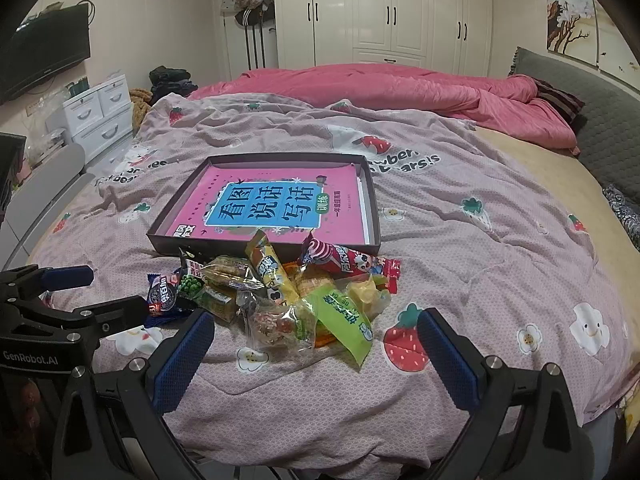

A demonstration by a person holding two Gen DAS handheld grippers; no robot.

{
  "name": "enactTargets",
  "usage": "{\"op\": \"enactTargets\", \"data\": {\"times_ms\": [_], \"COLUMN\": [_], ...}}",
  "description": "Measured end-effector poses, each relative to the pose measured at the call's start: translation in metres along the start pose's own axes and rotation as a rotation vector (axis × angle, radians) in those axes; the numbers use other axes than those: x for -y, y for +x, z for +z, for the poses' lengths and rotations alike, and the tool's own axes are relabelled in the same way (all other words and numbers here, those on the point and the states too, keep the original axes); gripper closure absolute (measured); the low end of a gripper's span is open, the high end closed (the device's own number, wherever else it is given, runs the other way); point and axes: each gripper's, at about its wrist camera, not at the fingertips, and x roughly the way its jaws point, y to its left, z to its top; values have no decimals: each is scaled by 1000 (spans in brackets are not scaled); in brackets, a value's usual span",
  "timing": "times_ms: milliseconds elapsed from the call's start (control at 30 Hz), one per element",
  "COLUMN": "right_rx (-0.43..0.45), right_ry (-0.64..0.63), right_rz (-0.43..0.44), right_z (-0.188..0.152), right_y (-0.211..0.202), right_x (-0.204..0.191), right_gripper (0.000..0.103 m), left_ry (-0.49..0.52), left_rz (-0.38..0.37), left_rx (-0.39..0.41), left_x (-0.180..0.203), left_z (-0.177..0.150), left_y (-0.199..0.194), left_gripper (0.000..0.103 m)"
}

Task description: Organize snacks

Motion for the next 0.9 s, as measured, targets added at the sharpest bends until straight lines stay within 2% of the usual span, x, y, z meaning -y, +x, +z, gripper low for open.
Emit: {"op": "enactTargets", "data": {"times_ms": [900], "right_rx": [-4], "right_ry": [3], "right_rz": [8], "right_z": [-1], "right_y": [1], "right_x": [-2], "right_gripper": [1], "left_ry": [-8], "left_rz": [2], "left_rx": [-8], "left_x": [-4], "left_z": [-1], "left_y": [2], "left_gripper": [2]}}
